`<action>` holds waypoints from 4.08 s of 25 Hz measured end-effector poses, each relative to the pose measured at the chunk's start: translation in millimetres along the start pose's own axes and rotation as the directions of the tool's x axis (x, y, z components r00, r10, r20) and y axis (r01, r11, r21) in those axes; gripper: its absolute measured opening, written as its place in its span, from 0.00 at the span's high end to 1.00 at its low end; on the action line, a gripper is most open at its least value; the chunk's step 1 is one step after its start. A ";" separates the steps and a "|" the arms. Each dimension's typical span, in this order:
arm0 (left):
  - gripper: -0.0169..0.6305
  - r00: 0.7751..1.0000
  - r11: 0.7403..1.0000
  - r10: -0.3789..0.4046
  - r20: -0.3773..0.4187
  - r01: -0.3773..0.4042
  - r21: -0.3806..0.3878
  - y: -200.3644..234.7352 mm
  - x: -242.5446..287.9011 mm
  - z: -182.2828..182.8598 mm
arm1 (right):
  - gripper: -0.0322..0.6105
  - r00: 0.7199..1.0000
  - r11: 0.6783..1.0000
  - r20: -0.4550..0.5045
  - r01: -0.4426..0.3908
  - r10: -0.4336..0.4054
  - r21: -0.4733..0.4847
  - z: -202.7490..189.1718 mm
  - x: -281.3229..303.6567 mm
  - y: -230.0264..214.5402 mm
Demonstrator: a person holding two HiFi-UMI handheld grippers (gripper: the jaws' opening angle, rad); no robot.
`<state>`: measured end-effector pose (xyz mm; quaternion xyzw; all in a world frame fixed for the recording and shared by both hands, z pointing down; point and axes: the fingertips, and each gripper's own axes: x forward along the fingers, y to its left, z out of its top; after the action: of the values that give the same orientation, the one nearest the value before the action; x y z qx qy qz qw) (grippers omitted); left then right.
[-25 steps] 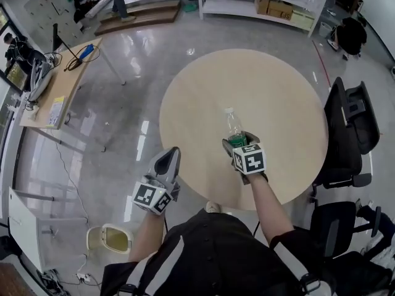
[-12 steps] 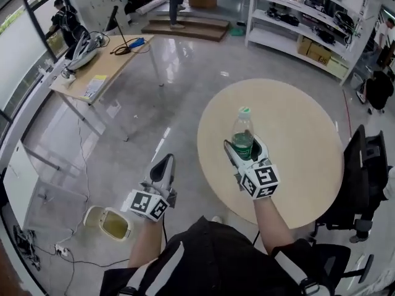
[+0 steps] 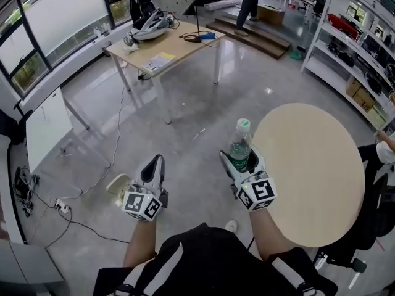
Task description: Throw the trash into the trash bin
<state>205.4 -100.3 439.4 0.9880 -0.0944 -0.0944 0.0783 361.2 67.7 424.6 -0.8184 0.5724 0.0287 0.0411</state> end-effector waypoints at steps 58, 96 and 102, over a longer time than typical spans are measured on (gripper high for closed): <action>0.97 0.568 0.563 0.812 -0.136 -0.823 -0.076 302.4 -316.3 -58.9 | 0.44 0.414 0.539 -0.391 -0.786 0.822 0.302 -247.0 237.6 454.1; 0.97 0.554 0.529 0.716 -0.424 -0.828 -0.187 338.4 -373.9 -179.8 | 0.42 -0.250 0.613 -0.936 -0.708 0.248 0.352 -597.7 134.4 465.2; 0.97 0.524 0.496 0.739 -0.423 -0.849 -0.184 340.0 -394.8 -179.5 | 0.25 -0.168 0.646 -0.935 -0.684 0.313 0.339 -596.8 150.0 475.5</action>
<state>-197.6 -326.0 739.9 0.7974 -0.5114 0.0822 0.3096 -34.0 -294.4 987.9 -0.3127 0.7071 -0.4191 -0.4759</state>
